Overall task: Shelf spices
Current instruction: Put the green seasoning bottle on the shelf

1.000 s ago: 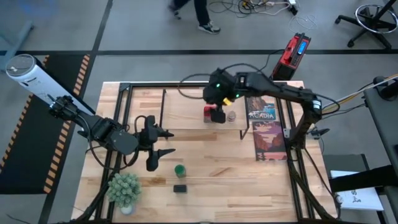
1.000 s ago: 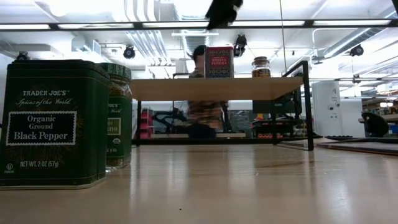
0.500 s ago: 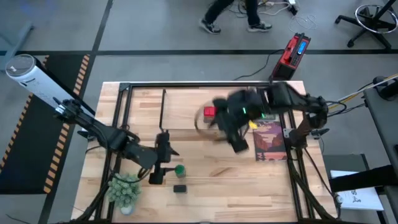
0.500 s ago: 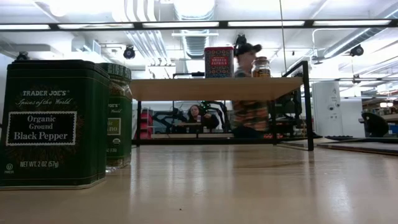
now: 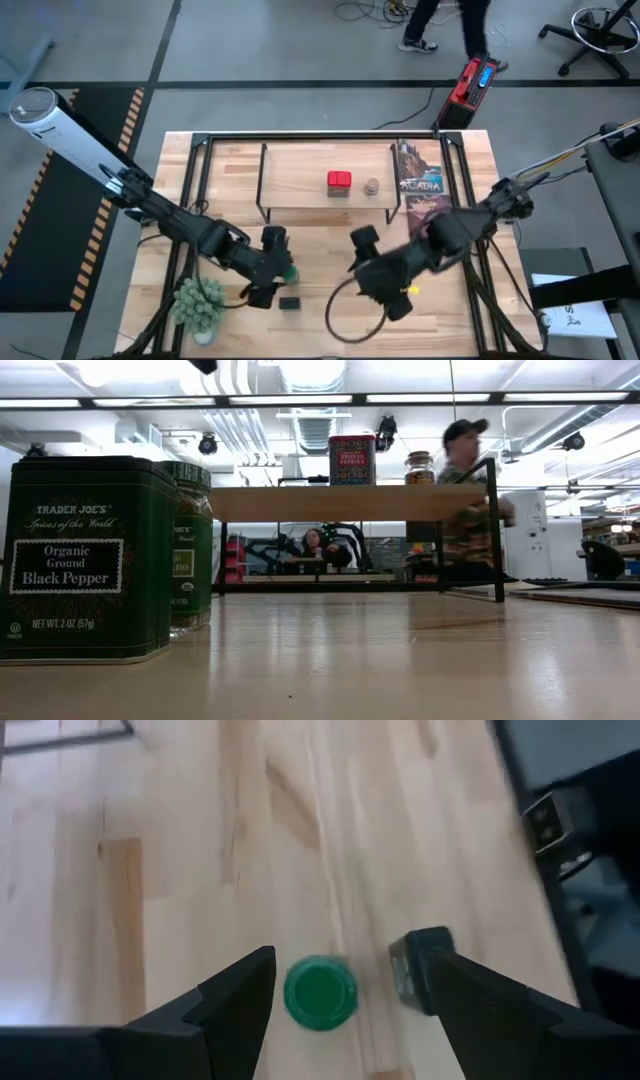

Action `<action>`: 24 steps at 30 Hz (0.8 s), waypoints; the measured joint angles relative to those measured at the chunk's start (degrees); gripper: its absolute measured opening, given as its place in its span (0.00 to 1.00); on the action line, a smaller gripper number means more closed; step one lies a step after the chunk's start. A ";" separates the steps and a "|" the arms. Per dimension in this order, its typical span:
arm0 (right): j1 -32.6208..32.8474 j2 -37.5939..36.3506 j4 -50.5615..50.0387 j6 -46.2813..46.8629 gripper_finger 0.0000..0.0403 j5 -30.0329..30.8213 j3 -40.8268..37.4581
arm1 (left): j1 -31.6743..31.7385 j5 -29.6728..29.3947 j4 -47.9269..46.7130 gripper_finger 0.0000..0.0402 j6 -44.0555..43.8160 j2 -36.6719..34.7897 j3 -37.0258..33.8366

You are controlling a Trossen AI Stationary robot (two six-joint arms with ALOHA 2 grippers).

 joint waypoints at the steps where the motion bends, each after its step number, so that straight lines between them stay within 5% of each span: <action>1: 0.62 0.00 1.34 1.20 0.55 0.94 -1.87 | 0.05 -0.07 -2.68 0.62 -0.01 1.61 2.15; 8: 5.37 -0.20 10.08 9.98 0.54 6.59 -14.24 | 0.05 -0.04 -11.23 0.62 -0.64 9.46 12.06; 24: 10.99 -0.24 37.58 18.11 0.54 20.44 -38.72 | 2.33 2.79 -10.40 0.63 -7.18 12.59 8.74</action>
